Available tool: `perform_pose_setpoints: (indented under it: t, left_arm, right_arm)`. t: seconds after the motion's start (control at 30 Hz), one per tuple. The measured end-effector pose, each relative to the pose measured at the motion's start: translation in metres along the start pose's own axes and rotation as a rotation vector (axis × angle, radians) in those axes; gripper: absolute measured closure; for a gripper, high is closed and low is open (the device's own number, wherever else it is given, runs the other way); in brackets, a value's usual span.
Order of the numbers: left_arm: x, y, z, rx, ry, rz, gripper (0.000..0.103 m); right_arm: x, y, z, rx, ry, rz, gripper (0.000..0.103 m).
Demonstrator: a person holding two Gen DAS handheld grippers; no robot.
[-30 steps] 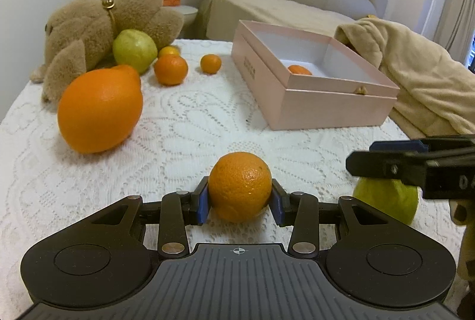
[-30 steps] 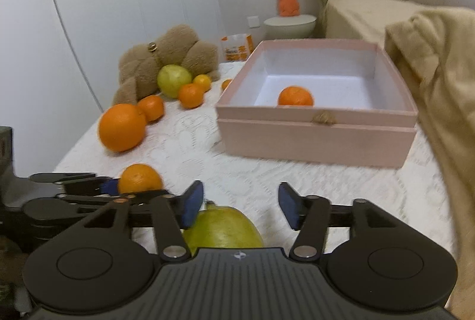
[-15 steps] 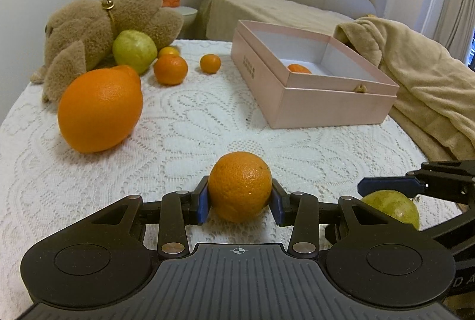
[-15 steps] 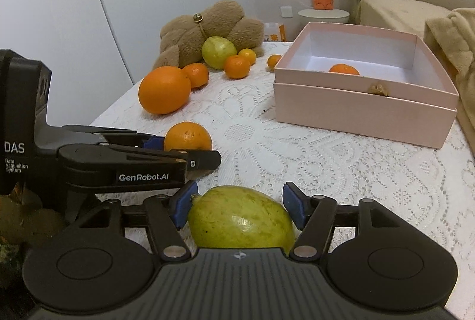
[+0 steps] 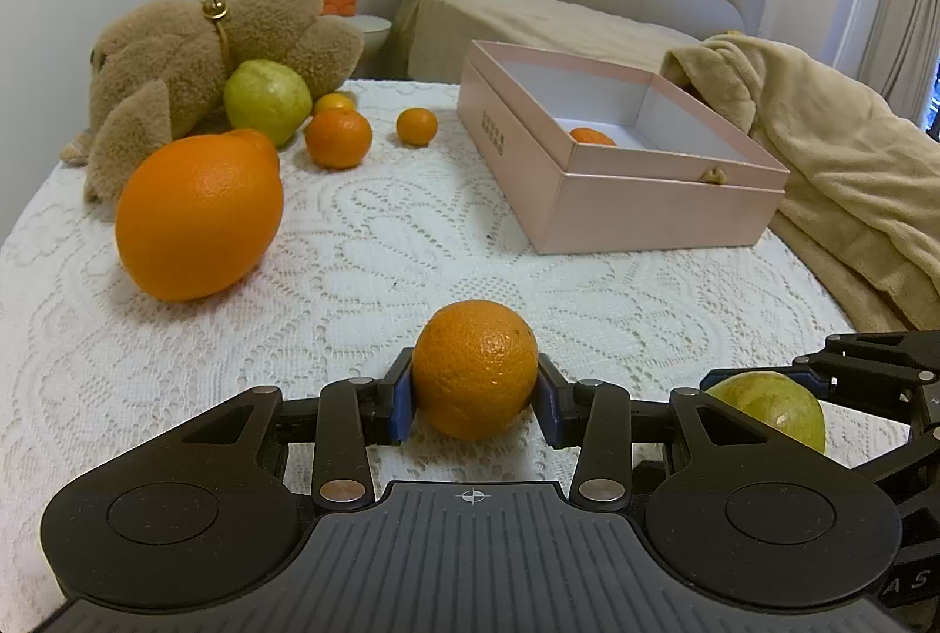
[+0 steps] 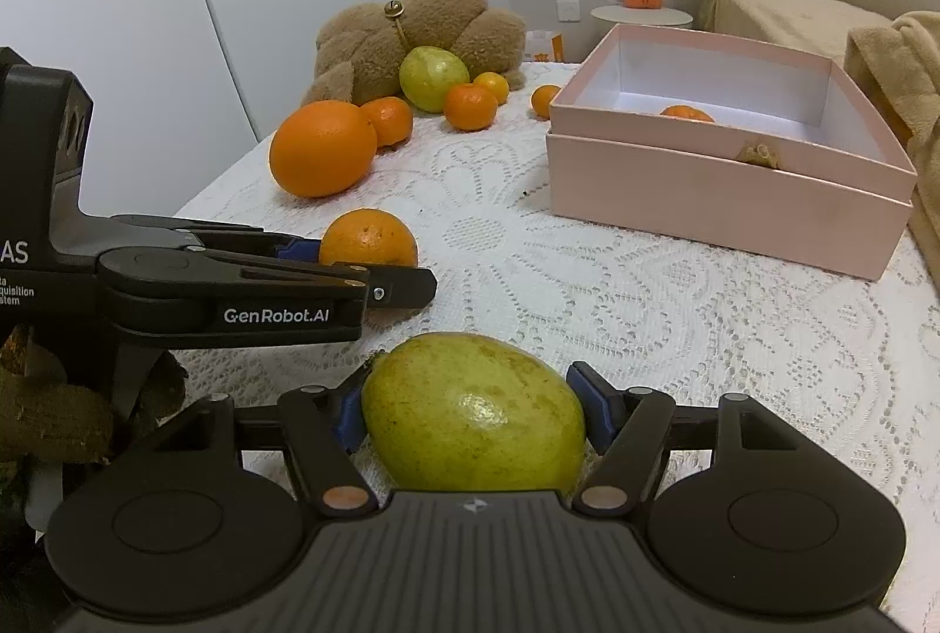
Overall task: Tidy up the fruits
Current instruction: 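Carry tangerine and guava over the pink box and open both tools to drop them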
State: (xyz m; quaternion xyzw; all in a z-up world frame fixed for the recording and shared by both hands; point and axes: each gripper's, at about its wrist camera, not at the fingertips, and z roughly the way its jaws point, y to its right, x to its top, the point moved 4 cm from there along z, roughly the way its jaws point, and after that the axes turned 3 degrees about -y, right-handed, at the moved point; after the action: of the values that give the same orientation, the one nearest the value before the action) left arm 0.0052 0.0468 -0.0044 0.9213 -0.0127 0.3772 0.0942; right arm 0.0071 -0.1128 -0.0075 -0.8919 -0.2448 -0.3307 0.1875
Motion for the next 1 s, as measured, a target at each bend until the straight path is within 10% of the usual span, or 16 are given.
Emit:
perform_pose_setpoints:
  t: [0.33,0.67,1.0]
  left_arm:
    - [0.018,0.007,-0.005,0.006,0.039,0.015,0.058]
    - [0.152,0.078,-0.031,-0.077,0.282,0.211,0.058]
    - [0.188,0.095,0.085,-0.335,-0.020,0.046,0.058]
  right_arm:
    - [0.013,0.019,-0.006,-0.062,0.032,0.046,0.036]
    - [0.183,0.075,-0.110,-0.191,0.389,0.089,0.036]
    - [0.245,0.129,-0.091,-0.372,0.262,0.051,0.036]
